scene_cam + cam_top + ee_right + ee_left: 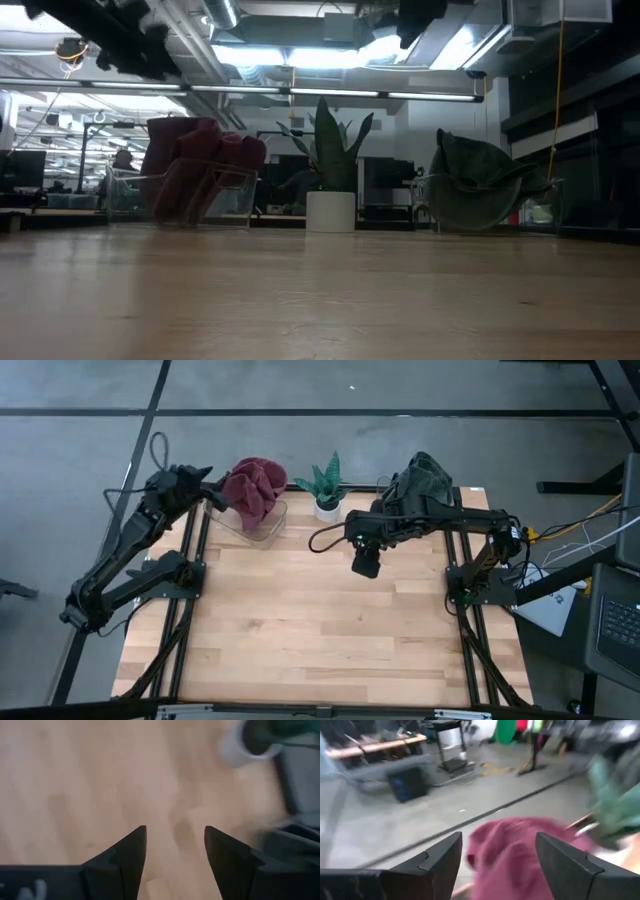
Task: Pick & Place hat
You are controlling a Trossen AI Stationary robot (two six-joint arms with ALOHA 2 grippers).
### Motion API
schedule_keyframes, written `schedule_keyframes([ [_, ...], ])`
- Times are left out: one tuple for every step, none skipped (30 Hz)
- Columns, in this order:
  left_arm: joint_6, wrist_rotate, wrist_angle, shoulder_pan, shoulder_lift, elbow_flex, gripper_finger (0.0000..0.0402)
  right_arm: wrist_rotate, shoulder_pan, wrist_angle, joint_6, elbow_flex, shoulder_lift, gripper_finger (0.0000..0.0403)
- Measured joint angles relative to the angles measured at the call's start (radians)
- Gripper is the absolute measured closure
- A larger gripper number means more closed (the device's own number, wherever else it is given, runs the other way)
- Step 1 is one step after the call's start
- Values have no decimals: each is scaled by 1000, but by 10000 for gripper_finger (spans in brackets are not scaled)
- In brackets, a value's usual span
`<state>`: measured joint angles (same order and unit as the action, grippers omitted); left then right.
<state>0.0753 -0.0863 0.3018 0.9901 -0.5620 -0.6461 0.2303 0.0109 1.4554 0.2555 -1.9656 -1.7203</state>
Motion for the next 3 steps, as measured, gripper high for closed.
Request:
schedule_keyframes([
  [-53,28,17,0,23,-9,155,38,0,5,28,0,0,204],
  [-82,78,24,0,50,-13,156,71,0,4,53,0,0,204],
  [-86,153,24,1,79,-16,157,106,0,-2,69,0,0,204],
])
